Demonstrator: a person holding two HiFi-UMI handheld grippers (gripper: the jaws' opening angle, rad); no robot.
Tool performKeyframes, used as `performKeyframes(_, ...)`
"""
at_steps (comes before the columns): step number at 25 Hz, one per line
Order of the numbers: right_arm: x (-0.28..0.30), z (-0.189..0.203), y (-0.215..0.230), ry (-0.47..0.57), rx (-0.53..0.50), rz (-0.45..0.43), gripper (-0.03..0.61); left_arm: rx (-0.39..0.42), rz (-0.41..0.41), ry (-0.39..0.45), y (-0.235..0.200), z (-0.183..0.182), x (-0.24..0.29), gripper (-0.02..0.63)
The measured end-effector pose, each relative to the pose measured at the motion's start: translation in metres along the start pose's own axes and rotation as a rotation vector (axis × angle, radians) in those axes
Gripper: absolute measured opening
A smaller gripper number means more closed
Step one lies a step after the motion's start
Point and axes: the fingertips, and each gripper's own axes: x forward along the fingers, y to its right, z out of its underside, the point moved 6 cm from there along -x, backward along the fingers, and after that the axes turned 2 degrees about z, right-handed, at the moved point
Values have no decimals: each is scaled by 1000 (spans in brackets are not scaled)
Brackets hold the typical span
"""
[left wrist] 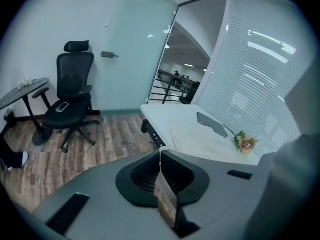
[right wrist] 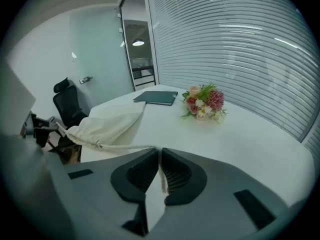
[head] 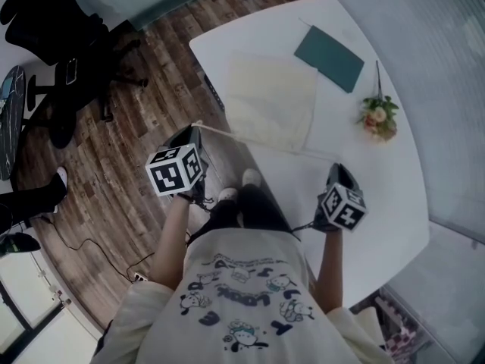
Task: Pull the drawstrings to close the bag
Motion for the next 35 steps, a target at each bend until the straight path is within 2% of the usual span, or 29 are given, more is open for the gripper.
performKeyframes(2, -1, 5, -8, -25, -47, -37, 42, 3, 18, 16, 4, -5, -4, 49)
performKeyframes(4, -2, 9, -14, -39, -100, -49, 228, 15, 28, 25, 9, -7, -6, 49)
performKeyframes(6, -6, 8, -20, -29, -182, -33, 233, 28, 36, 26, 13, -8, -6, 48)
performKeyframes(8, -12, 1, -34, 17, -314, -50, 233, 35, 44, 27, 16, -9, -7, 49)
performKeyframes(10, -17, -7, -59, 61, -474, -153, 233, 45, 48, 25, 19, -8, -9, 49)
performKeyframes(12, -12, -9, -81, 59, -615, -266, 233, 51, 48, 22, 21, -7, -10, 49)
performKeyframes(14, 0, -6, -95, 22, -739, -337, 235, 53, 45, 18, 22, -4, -11, 49)
performKeyframes(18, 22, 5, -109, -108, -996, -405, 230, 60, 39, 13, 21, -1, -14, 49)
performKeyframes(20, 27, 10, -110, -152, -1070, -417, 179, 60, 34, 12, 19, 0, -16, 49)
performKeyframes(22, 29, 10, -109, -149, -1073, -406, 78, 67, 32, 12, 18, 1, -18, 49)
performKeyframes(24, 30, 8, -105, -157, -1058, -386, 39, 77, 32, 16, 18, 3, -19, 49)
performKeyframes(28, 32, 12, -104, -202, -1016, -374, 21, 84, 32, 8, 15, 9, -18, 49)
performKeyframes(35, 27, 5, -102, -166, -896, -314, 15, 90, 28, -62, 11, 30, -12, 49)
